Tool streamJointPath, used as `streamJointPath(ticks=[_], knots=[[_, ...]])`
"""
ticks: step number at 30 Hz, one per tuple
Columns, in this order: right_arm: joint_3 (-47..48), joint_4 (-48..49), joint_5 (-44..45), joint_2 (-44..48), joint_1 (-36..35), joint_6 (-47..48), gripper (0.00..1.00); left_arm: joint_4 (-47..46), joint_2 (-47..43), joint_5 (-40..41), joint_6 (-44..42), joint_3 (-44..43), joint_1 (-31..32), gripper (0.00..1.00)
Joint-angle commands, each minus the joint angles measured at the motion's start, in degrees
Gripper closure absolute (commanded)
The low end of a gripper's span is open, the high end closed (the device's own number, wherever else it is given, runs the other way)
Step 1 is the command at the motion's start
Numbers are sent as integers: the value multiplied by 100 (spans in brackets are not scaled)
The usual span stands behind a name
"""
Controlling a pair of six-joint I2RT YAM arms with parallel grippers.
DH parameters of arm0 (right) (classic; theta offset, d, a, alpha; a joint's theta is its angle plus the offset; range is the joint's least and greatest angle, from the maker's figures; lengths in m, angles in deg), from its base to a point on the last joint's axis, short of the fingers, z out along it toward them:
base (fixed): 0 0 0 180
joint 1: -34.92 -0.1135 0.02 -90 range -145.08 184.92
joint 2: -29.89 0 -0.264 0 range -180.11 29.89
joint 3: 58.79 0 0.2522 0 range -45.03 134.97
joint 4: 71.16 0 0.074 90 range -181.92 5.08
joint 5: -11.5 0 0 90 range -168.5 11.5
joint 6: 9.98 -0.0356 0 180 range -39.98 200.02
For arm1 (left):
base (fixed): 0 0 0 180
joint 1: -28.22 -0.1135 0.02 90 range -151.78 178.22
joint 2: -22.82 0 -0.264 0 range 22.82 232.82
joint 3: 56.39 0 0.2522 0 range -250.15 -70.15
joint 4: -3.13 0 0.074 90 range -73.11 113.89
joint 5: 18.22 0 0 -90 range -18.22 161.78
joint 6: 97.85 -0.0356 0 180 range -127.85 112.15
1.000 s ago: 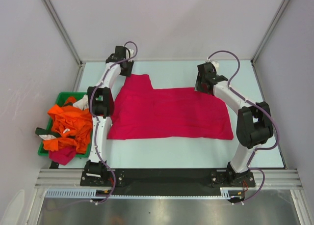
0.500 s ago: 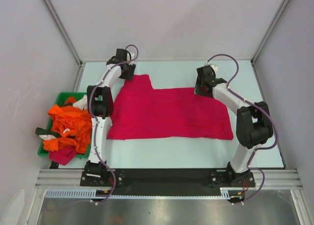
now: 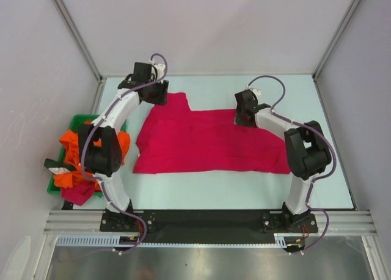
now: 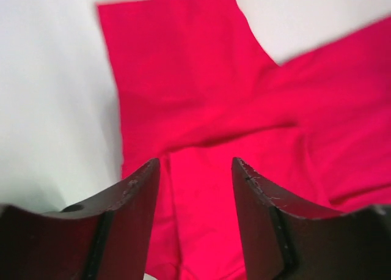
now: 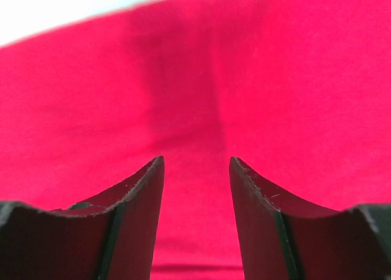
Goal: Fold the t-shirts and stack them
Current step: Fold the flattened tshirt in 1/3 of the way
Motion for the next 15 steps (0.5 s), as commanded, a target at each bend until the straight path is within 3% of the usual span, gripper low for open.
streamJointPath(ticks=[1,4,15], knots=[[-63,337,125,-445,11,-230,48,-69,-10,-357,17,763,123,46],[-37,513,204,-595,28,-283,49,-218,95,-305,42,975,141,46],[376,311,423,-613,28,-362,48,-236,509,-216,394,228,132,45]])
